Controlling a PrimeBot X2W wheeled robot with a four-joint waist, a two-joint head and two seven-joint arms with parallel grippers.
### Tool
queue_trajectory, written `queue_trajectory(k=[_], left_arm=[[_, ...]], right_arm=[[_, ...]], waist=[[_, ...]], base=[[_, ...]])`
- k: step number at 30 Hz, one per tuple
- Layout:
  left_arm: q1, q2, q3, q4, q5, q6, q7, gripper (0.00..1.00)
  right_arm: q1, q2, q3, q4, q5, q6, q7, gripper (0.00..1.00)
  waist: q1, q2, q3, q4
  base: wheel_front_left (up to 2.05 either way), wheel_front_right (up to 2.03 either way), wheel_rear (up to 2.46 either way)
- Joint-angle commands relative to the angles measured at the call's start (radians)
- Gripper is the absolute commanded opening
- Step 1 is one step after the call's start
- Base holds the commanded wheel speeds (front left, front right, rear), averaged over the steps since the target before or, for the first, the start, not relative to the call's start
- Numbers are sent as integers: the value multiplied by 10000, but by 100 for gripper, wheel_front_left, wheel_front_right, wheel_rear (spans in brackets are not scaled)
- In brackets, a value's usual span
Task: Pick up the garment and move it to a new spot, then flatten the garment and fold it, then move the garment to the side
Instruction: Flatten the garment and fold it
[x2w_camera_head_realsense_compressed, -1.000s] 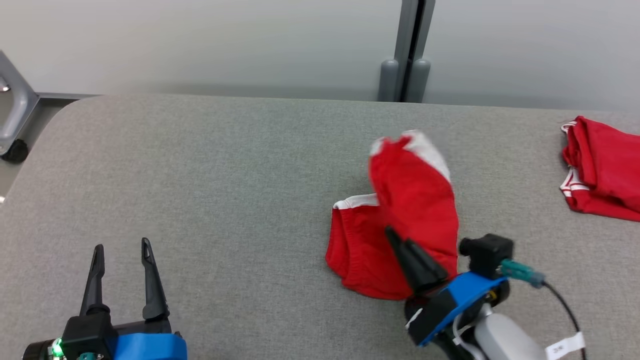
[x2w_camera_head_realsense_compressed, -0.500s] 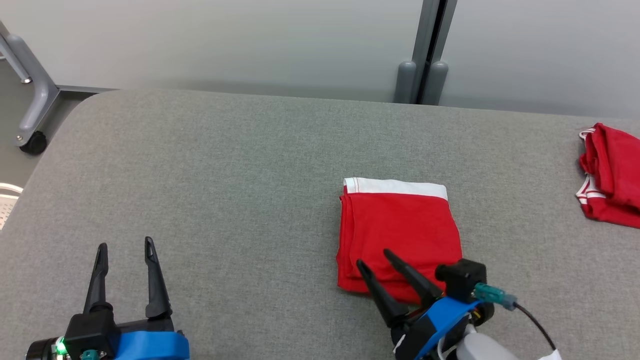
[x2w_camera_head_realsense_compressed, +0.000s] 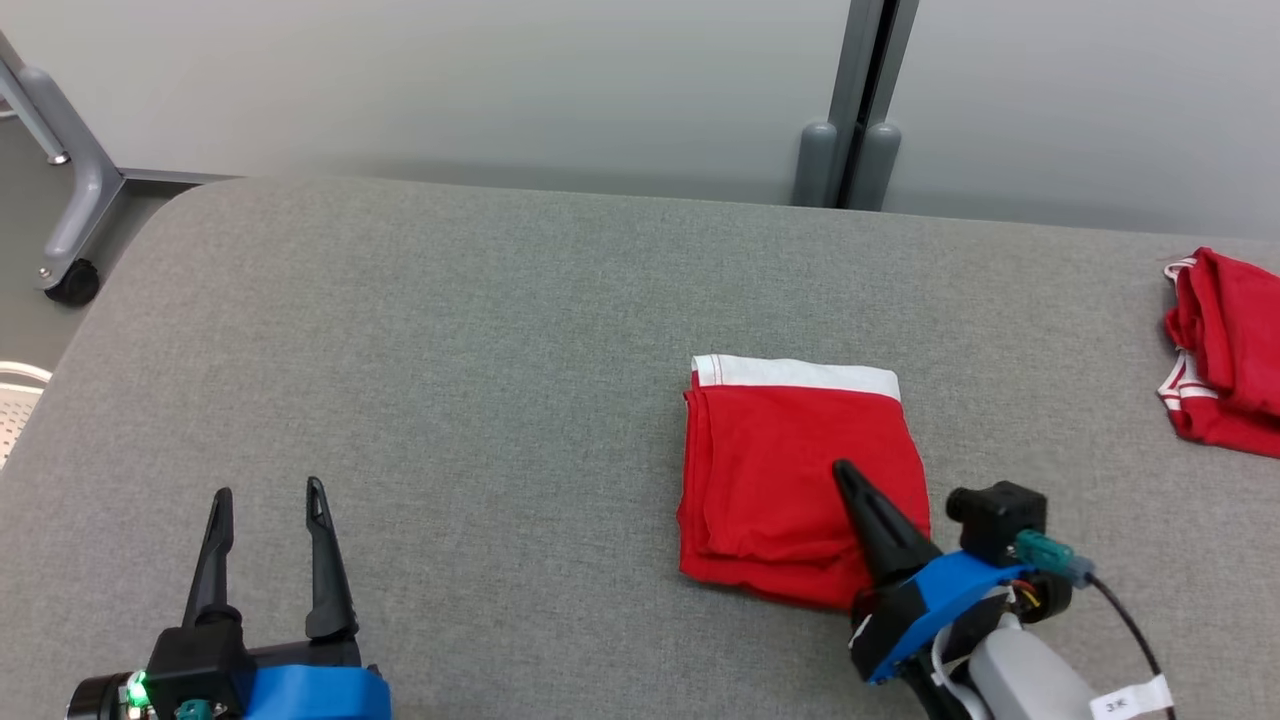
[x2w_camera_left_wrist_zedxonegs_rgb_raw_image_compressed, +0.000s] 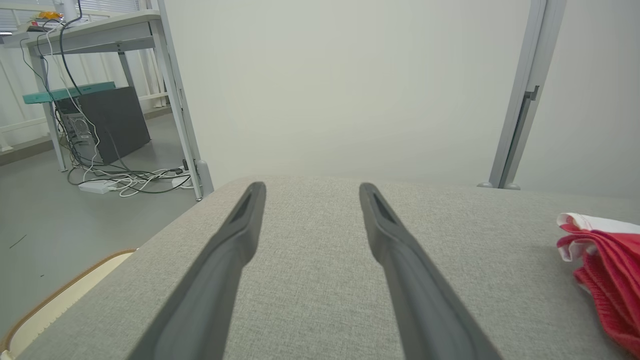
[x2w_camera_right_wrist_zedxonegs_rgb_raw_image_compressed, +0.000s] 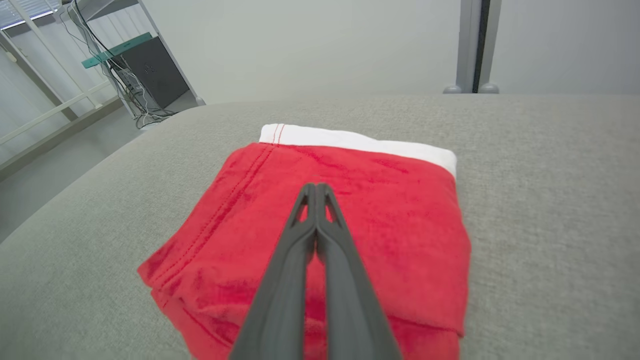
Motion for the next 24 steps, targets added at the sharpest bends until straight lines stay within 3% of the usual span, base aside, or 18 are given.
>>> queue_trajectory(k=[1, 6, 12, 16, 18, 19, 24], left_arm=[[-183, -15, 30, 2, -1, -28, -26, 100], [-283, -14, -11, 79, -17, -65, -26, 100], [-390, -15, -85, 106, -10, -43, -26, 100], [-353, -14, -93, 191, 80, -17, -26, 100], [-302, 52, -48, 265, 177, -19, -26, 100], [-268, 48, 18, 320, 158, -5, -24, 100], [-147, 183, 152, 422, 288, -43, -26, 100]], right_arm=[[-113, 86, 37, 55, -42, 5, -41, 0], [-185, 652, 811, 735, -368, 5, -38, 0], [-83, 827, 1911, 408, 40, 5, -38, 0], [-170, 818, 1736, -47, 32, 4, -38, 0], [-84, 828, 1208, -430, -183, 4, -38, 56], [14, 814, 951, -659, -334, 4, -38, 100], [627, 319, -597, -1612, -1204, 4, -38, 100]], waist=[[0, -1, 21, 18], [0, -1, 117, 116], [0, -1, 188, 114], [0, -1, 121, -58], [0, -1, 51, -205], [0, -1, 8, -286], [0, -1, -260, -739]], base=[[0, 0, 0], [0, 0, 0], [0, 0, 0], [0, 0, 0], [0, 0, 0], [0, 0, 0], [0, 0, 0]])
